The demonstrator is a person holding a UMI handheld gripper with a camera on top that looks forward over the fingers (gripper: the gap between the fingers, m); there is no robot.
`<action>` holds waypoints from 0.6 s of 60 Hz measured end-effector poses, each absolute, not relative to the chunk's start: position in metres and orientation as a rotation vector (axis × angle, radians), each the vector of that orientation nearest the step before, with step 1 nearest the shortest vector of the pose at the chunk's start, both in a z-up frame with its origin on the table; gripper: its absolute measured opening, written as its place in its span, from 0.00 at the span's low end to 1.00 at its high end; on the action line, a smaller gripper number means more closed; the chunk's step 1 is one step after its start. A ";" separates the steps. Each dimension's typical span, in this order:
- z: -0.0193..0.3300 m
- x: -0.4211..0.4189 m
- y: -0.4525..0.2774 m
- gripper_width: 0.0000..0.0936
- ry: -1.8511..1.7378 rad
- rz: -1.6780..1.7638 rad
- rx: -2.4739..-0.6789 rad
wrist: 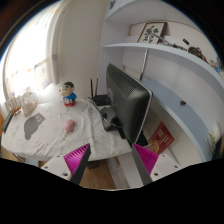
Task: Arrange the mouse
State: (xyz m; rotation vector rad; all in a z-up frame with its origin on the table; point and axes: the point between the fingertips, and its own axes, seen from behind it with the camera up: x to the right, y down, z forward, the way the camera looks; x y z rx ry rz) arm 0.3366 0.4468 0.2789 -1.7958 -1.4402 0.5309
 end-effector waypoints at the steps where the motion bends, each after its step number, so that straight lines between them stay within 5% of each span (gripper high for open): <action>1: 0.278 0.336 0.445 0.91 -1.444 0.533 -1.797; 36: 0.224 0.281 0.296 0.92 -1.689 0.685 -1.711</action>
